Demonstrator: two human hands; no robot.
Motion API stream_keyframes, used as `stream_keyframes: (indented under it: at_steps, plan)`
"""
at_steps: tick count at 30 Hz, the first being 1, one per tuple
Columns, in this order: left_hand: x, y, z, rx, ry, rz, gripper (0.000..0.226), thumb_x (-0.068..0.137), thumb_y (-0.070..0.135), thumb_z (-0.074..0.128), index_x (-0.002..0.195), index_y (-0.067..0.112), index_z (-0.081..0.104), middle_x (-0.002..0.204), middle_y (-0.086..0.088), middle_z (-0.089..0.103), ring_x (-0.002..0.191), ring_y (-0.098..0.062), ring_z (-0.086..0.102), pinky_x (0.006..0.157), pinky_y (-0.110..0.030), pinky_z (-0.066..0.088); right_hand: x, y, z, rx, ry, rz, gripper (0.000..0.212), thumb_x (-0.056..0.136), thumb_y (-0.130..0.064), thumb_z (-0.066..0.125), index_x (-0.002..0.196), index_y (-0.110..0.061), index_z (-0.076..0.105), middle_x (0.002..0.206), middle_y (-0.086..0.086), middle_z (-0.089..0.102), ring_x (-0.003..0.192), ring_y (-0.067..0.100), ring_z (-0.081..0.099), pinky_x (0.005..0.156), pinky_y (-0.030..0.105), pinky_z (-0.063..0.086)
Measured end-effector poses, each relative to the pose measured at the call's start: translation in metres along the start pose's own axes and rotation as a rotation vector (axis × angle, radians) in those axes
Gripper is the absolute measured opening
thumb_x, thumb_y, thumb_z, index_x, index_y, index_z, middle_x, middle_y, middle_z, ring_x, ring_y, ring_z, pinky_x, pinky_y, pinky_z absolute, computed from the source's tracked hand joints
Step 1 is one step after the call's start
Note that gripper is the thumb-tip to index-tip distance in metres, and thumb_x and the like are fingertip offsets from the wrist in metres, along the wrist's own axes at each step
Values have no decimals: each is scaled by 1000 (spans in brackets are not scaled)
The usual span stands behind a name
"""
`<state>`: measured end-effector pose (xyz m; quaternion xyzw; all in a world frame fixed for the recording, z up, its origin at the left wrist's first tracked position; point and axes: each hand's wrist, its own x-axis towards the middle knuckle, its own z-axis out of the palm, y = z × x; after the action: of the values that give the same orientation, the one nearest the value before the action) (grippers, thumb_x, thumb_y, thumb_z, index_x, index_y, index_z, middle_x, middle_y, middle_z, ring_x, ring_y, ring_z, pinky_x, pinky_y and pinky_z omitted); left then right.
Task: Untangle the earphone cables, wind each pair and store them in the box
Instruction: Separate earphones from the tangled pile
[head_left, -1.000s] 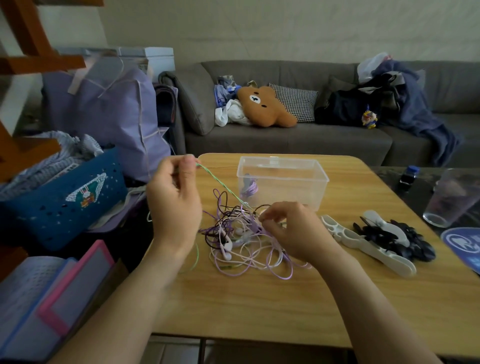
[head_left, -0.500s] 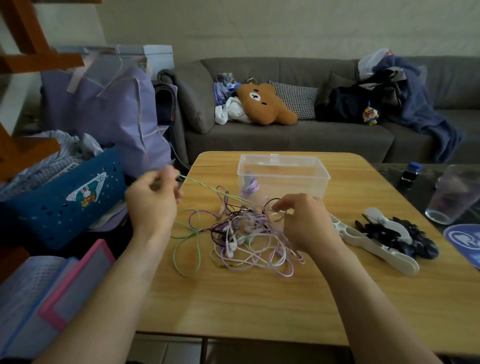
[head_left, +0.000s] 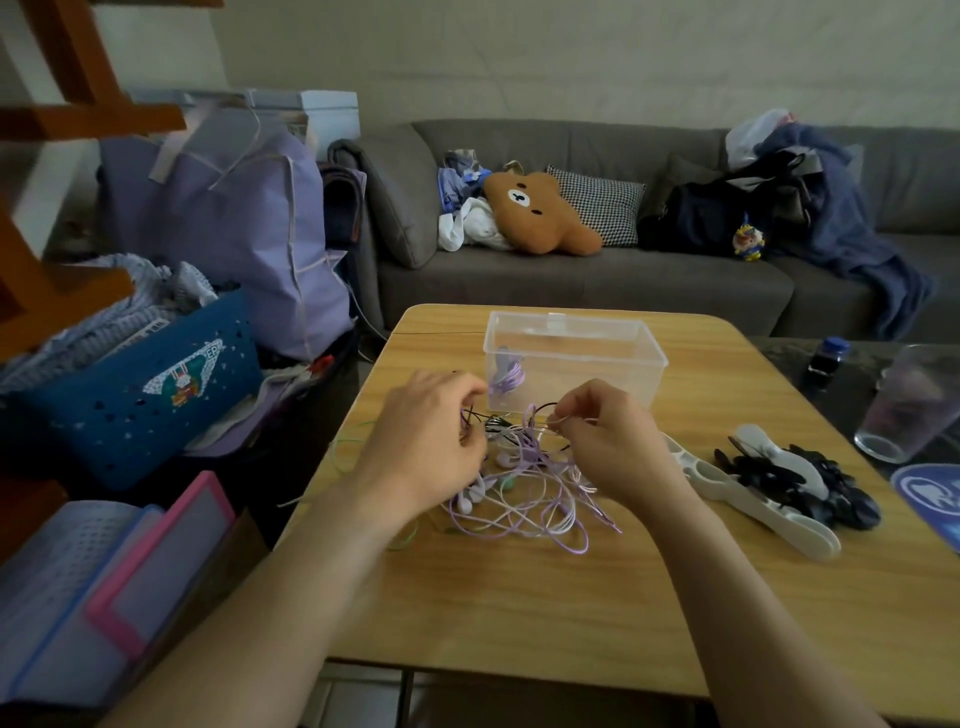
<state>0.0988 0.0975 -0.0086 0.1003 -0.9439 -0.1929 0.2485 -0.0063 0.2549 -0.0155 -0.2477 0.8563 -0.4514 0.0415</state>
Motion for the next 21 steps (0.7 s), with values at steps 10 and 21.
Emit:
stream_keyframes:
  at_steps: [10, 21]
  plan:
    - [7, -9, 11, -124, 36, -21, 15, 85, 20, 76, 100, 19, 79, 87, 2, 74, 81, -18, 66, 74, -31, 52, -9, -5, 0, 98, -126, -136, 37, 80, 0, 57, 109, -23, 57, 105, -7, 64, 102, 9, 61, 78, 14, 45]
    - [-3, 2, -15, -603, 203, -134, 13, 84, 11, 76, 93, 20, 77, 63, 0, 73, 59, -18, 71, 66, -28, 59, -11, -14, 19, 13, 23, -367, 17, 84, -20, 72, 98, -28, 67, 79, -12, 66, 78, 0, 62, 67, 21, 52]
